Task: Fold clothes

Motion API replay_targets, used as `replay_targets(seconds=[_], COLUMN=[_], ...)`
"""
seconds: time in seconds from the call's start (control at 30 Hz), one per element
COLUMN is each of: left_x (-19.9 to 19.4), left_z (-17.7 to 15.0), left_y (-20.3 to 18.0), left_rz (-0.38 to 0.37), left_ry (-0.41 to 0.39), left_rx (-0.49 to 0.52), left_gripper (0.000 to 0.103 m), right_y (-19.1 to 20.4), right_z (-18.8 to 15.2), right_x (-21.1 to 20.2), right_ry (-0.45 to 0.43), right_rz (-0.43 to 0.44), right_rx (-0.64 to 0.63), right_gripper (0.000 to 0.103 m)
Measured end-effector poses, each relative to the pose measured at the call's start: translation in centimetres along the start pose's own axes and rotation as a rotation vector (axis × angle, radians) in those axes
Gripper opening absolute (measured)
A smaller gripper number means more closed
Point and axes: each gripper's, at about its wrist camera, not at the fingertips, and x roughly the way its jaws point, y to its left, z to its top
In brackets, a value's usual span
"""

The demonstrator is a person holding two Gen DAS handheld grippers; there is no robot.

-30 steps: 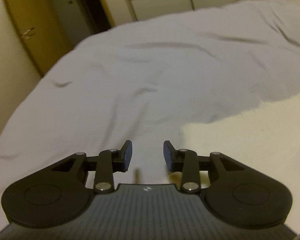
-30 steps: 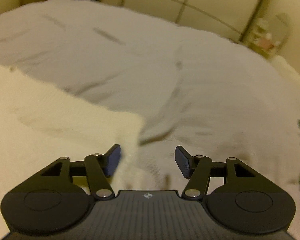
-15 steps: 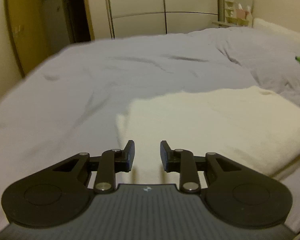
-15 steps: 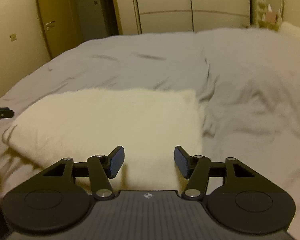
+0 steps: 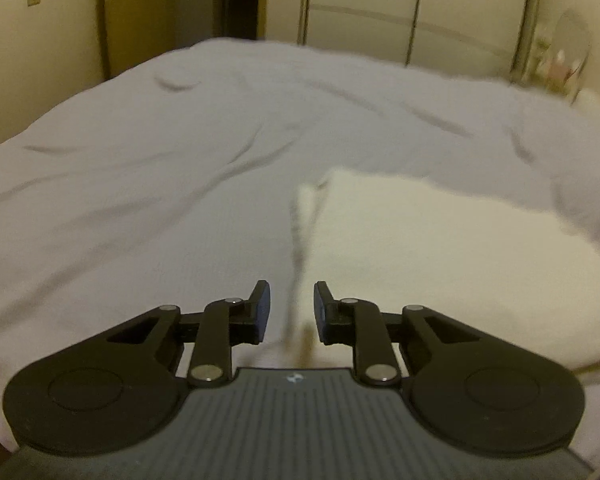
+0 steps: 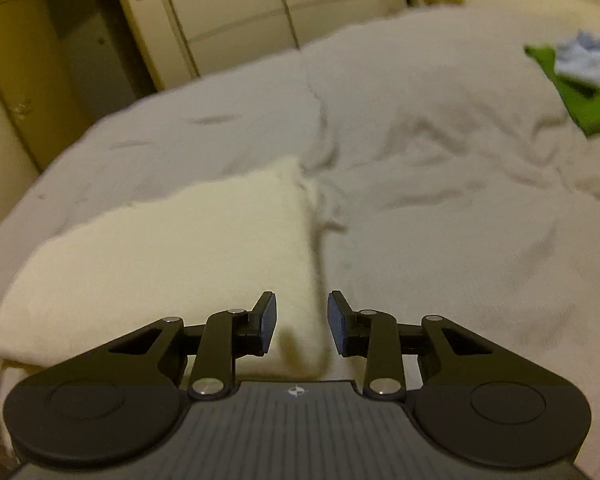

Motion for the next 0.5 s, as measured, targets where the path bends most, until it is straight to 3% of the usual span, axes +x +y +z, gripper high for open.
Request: replay_targets(seconds=[0.07,0.13,0.27,0.4,0.5], left_x=[-0.6,0.4,4.5,3.3,2.1], left_z=[-0.6,-1.3,-3.3,-3.9,-4.0], left_y=[-1.5,-2.7,-2.7,-2.7,-3.4], left_rz=[-0.025,-0.032,0.027,0.045,0.070], left_ry=[-0.010,0.030,0.139,0.133,0.164], left_rx=[0.022,0.023,0.002,-0.024,-0.053], left_gripper=[0.023,0.024,0.025,0.025,0.036], right_y=[1.5,2.7,2.6,1.4,1.6], right_z=[0.1,-0.4,-2.3,-2.9,-2.8], right_x=[-0.1,0.7,3.9,2.9,1.2], right_ry=[-0.019,-0.006,0.081,0.064,0.058], right_rz=[0.036,0.041,-0.012,-0.033,-0.103], right_rx=[-0.022,-0.049,-0.055,-0.006,-0.001], right_gripper=[0.034,0.035,0.033,0.030,0.042])
